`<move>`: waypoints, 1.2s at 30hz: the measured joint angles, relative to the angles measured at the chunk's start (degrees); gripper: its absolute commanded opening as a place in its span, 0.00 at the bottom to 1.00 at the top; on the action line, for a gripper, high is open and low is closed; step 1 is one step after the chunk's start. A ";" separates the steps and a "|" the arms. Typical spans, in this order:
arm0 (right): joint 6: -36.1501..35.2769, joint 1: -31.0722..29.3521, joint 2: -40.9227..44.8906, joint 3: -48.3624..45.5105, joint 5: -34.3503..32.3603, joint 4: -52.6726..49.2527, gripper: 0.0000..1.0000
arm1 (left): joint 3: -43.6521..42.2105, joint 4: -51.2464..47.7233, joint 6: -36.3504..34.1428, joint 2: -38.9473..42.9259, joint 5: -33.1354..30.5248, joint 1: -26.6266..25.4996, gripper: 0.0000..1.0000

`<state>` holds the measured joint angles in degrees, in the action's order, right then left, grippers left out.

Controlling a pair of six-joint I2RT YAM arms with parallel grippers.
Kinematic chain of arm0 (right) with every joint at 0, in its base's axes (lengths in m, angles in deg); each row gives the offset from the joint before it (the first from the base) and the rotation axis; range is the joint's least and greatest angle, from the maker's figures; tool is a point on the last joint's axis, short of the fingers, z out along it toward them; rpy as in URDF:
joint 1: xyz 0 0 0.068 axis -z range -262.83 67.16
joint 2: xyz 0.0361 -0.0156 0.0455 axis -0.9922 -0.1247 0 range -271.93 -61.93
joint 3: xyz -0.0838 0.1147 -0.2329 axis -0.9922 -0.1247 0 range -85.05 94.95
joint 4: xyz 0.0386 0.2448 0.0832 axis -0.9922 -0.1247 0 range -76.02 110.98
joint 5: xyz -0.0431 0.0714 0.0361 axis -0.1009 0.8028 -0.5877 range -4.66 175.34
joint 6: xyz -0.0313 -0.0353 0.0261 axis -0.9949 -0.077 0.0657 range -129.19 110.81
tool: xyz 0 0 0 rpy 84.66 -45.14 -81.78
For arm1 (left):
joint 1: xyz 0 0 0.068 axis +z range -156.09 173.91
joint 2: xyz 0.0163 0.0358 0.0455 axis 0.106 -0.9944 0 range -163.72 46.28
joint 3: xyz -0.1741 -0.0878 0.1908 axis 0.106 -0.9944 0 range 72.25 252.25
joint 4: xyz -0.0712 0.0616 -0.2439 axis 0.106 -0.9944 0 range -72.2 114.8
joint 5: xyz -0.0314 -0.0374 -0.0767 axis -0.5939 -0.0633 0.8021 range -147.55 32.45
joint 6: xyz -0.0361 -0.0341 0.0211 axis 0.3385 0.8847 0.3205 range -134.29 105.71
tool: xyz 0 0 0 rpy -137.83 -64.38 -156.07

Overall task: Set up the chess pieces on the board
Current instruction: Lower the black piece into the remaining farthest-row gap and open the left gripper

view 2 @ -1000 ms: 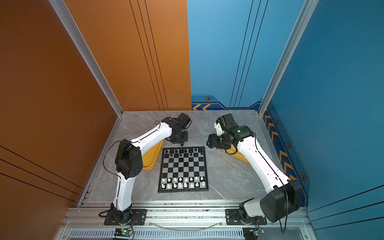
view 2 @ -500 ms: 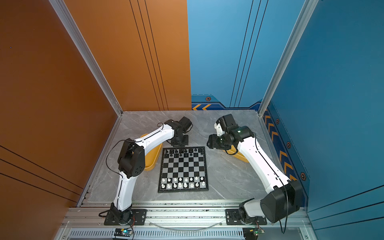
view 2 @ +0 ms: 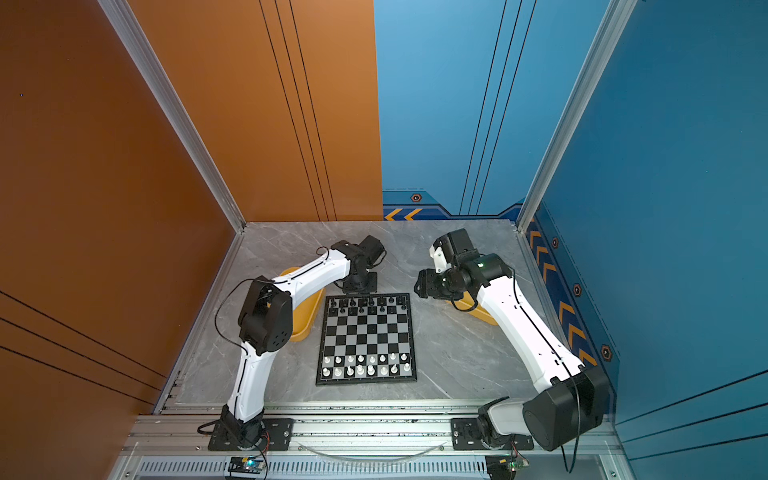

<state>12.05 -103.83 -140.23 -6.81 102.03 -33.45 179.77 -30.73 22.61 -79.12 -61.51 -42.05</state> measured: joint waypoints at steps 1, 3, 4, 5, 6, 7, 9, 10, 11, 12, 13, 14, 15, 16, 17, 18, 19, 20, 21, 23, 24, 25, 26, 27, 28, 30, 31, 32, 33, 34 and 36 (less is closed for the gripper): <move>0.00 0.00 -0.02 -0.02 0.00 0.00 0.63 | -0.11 0.02 0.02 0.00 0.00 0.00 0.13; 0.00 0.00 0.00 -0.02 0.00 0.00 0.63 | -0.46 0.02 0.02 0.00 -0.02 0.00 0.13; 0.00 0.00 0.00 -0.02 0.00 0.00 0.64 | -0.59 -0.04 0.02 0.00 -0.02 0.00 0.13; 0.00 0.00 0.00 -0.02 0.00 0.00 0.64 | -0.66 -0.02 0.02 0.00 -0.02 0.00 0.13; 0.00 0.00 0.00 -0.02 0.00 0.00 0.64 | -0.66 -0.02 0.00 0.00 -0.02 0.00 0.13; 0.00 0.00 0.00 -0.02 0.00 0.00 0.64 | -0.66 -0.02 0.02 0.00 -0.02 0.00 0.13; 0.00 0.00 0.00 -0.02 0.00 0.00 0.64 | -0.66 -0.02 0.00 0.00 -0.02 0.00 0.14; 0.00 0.00 0.00 -0.02 0.00 0.00 0.64 | -0.66 -0.02 0.00 0.00 -0.02 0.00 0.16; 0.00 0.00 0.00 -0.02 0.00 0.00 0.64 | -0.66 -0.02 -0.04 0.00 -0.04 0.00 0.18; 0.00 0.00 0.00 -0.02 0.00 0.00 0.64 | -0.66 -0.02 -0.04 0.00 -0.02 0.00 0.21; 0.00 0.00 0.00 -0.02 0.00 0.00 0.64 | -0.66 -0.02 -0.15 0.00 -0.04 0.00 0.24; -0.02 0.00 0.00 -0.02 0.00 0.00 0.64 | -0.66 -0.02 -0.35 0.00 -0.04 0.02 0.28; 0.00 0.00 0.00 -0.02 0.00 0.00 0.64 | -0.66 -0.02 -0.31 0.00 -0.04 0.02 0.32; 0.00 0.00 -0.02 -0.02 0.00 0.00 0.64 | -0.66 0.00 -0.17 0.00 -0.04 0.02 0.35; 0.00 0.00 0.00 -0.02 0.00 0.00 0.64 | -0.66 -0.02 -0.37 0.00 -0.04 0.07 0.36; -0.02 0.00 -0.02 -0.02 0.00 0.00 0.64 | -0.66 -0.02 -0.37 0.00 -0.07 0.07 0.36; 0.00 0.00 -0.02 -0.02 0.00 0.00 0.64 | -0.66 -0.02 -0.42 0.00 -0.07 0.07 0.37; -0.02 0.00 -0.02 -0.02 0.00 0.00 0.64 | -0.63 -0.02 -0.44 0.00 -0.07 0.09 0.38; -0.02 0.00 -0.02 -0.02 0.00 0.00 0.64 | -0.63 -0.02 -0.46 0.00 -0.07 0.20 0.38; -0.02 0.00 -0.02 -0.02 0.00 0.00 0.64 | -0.61 -0.02 -0.48 0.00 -0.09 0.28 0.40; -0.02 0.00 -0.04 0.02 0.00 0.00 0.64 | -0.57 -0.02 -0.50 0.00 -0.20 0.28 0.41; -0.02 0.00 -0.07 0.04 0.00 0.00 0.64 | -0.46 -0.02 -0.59 0.00 -0.31 0.33 0.42; -0.02 0.00 -0.15 0.13 0.02 0.00 0.64 | -0.24 -0.04 -0.68 0.00 -0.35 0.35 0.42; -0.02 0.02 -0.28 0.24 0.02 0.00 0.64 | -0.04 -0.02 -0.66 0.02 -0.48 0.46 0.43; -0.02 0.02 -0.44 0.37 0.00 0.00 0.64 | 0.20 -0.04 -0.68 0.02 -0.52 0.63 0.45; -0.04 0.02 -0.83 0.79 0.02 -0.02 0.64 | 0.61 -0.02 -0.96 0.15 -0.74 0.79 0.47; -0.04 0.02 -1.03 1.03 0.02 0.00 0.64 | 0.74 -0.02 -1.07 0.26 -0.81 0.83 0.47; -0.04 0.02 -1.22 1.27 0.02 0.02 0.64 | 0.87 -0.02 -1.11 0.48 -0.94 0.96 0.48; -0.04 0.02 -1.38 1.40 0.02 0.00 0.64 | 0.94 -0.02 -1.11 0.68 -1.01 1.11 0.49; -0.07 0.02 -1.57 1.49 0.02 0.02 0.64 | 0.94 -0.02 -1.14 1.01 -1.16 1.31 0.51; -0.15 0.02 -2.12 1.86 0.00 0.00 0.64 | 0.96 -0.02 -1.38 1.77 -1.51 1.77 0.53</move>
<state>11.89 -103.81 -142.35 -4.95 102.03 -33.45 180.73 -30.75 21.23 -77.35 -63.02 -40.28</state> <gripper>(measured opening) 0.637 0.512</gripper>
